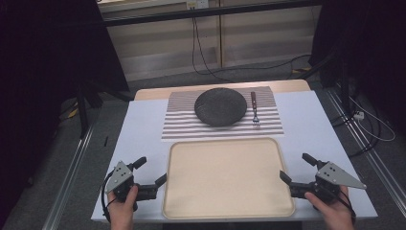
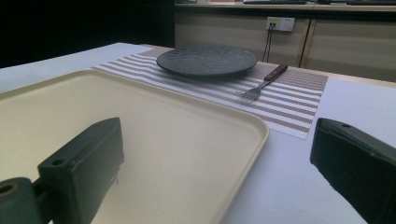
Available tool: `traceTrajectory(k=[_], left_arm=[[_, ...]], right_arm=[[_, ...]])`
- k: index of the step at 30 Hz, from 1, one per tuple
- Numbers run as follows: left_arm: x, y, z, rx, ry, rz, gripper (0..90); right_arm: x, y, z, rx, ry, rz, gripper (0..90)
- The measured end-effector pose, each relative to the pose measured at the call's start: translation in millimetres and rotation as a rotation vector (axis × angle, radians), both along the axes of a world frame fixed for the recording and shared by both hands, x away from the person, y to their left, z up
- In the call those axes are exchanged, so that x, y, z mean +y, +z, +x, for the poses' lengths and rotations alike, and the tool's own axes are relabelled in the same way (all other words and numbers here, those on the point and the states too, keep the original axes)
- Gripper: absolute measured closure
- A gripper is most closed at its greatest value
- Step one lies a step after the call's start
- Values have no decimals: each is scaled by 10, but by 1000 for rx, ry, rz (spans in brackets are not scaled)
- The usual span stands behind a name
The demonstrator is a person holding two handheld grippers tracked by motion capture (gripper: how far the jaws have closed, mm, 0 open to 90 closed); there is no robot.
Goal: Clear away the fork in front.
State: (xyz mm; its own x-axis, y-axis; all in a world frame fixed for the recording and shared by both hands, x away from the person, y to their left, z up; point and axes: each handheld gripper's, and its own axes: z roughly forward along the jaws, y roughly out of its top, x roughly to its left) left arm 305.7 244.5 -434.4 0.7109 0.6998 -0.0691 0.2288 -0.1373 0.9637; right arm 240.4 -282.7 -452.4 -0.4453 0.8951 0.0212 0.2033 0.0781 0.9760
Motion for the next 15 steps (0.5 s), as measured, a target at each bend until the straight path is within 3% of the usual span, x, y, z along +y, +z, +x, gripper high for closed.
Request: traceTrajectory(k=[15], left_arm=[[4, -6, 35, -5, 2, -19, 21]], right_arm=[[-24, 27, 33, 15, -3, -10, 21]])
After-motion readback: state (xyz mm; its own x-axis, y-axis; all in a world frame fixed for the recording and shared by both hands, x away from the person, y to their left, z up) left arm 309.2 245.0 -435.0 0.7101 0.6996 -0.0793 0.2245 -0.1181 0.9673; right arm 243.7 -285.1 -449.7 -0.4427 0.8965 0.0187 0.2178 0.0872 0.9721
